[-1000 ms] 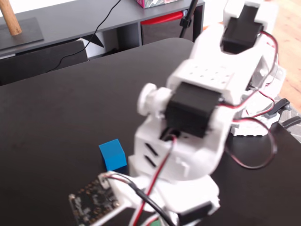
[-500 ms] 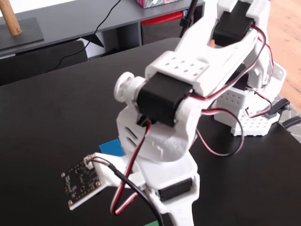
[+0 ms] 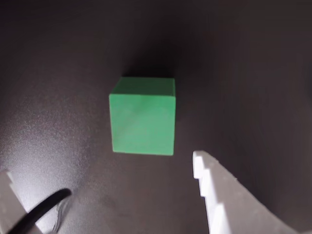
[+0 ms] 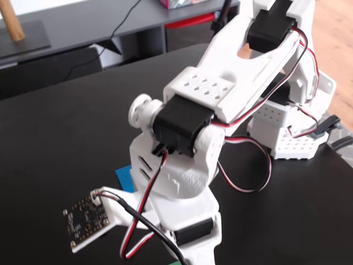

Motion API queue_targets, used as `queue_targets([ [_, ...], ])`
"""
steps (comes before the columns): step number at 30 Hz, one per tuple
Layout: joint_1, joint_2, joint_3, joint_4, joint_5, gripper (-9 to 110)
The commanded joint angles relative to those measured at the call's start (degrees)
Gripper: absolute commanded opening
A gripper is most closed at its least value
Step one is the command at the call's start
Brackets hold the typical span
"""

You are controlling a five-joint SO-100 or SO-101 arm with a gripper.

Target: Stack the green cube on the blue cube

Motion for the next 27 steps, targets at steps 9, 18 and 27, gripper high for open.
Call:
queue_targets([
  [9, 1.58, -2.64, 6.06, -12.83, -1.58, 47],
  [18, 3.87, -6.15, 7.91, -17.93, -4.66, 45],
  [27, 4.57, -4.22, 9.32, -16.00, -5.36, 30],
])
